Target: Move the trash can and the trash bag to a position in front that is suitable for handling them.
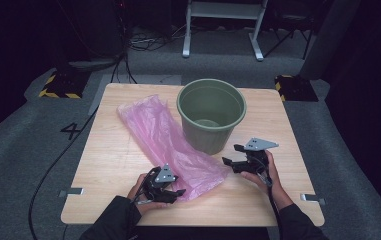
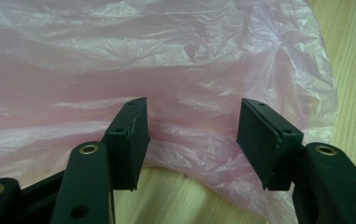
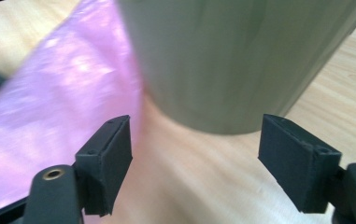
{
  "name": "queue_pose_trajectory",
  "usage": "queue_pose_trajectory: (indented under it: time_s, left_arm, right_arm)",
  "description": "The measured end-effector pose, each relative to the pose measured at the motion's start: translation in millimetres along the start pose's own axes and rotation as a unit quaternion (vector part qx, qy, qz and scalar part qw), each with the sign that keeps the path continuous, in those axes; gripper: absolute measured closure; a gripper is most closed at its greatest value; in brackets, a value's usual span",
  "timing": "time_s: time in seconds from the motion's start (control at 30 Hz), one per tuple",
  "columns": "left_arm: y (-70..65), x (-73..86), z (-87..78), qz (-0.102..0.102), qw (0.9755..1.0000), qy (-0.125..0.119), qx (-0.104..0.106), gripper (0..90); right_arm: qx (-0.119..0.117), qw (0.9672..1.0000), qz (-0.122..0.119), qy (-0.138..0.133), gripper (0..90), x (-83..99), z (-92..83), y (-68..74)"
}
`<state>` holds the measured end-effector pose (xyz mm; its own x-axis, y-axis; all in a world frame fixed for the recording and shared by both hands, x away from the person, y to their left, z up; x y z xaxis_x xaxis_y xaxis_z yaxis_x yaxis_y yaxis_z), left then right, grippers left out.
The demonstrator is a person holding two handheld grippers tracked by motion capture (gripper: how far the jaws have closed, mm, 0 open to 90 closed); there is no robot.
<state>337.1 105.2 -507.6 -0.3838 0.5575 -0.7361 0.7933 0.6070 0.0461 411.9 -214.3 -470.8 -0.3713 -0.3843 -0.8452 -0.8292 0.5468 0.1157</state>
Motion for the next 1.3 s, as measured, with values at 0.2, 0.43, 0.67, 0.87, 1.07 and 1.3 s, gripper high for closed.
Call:
queue_pose_trajectory:
  time_s: [0.2, 0.43, 0.67, 0.87, 1.07, 1.3]
  left_arm:
    - [-9.5, -8.8, 8.7, 0.013, 0.9999, 0.001, 0.004, 42.7]
    - [-18.8, -17.8, 18.8, 0.027, 0.9996, -0.002, 0.009, 41.2]
    - [-22.6, -19.8, 21.3, 0.032, 0.9995, 0.000, 0.006, 33.1]
    - [-15.8, -17.8, 5.0, 0.020, 0.9994, -0.030, 0.000, 17.0]
    - [5.8, -14.8, -19.8, 0.017, 0.9981, -0.041, -0.044, 16.1]
    - [39.4, -8.8, -38.2, -0.005, 0.9953, -0.034, -0.090, 15.8]
  right_arm:
    - [-0.029, 0.9996, -0.006, 0.001, 24.4, 6.8, -17.3, 17.8]
    - [-0.026, 0.9988, -0.012, 0.039, 22.7, 17.5, -1.9, 24.4]
    - [-0.016, 0.9973, 0.011, 0.071, 21.8, 26.4, 13.7, 13.7]
    - [-0.009, 0.9954, 0.006, 0.095, 32.3, 30.7, 19.6, 11.8]
    - [-0.017, 0.9949, -0.019, 0.098, 59.8, 31.5, 14.3, 9.8]
    - [-0.031, 0.9930, -0.048, 0.103, 73.0, 31.0, 12.2, 7.9]
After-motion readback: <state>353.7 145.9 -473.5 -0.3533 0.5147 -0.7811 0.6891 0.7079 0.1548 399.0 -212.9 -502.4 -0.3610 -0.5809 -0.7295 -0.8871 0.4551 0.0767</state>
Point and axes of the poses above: each handheld gripper's, and its own axes: z roughly forward along the jaws, x roughly out of its underside, y roughly to its left, the point moved 1 cm from there along z, roughly forward along the jaws, and after that the axes turned 9 degrees about -x, right-handed, at the moved point
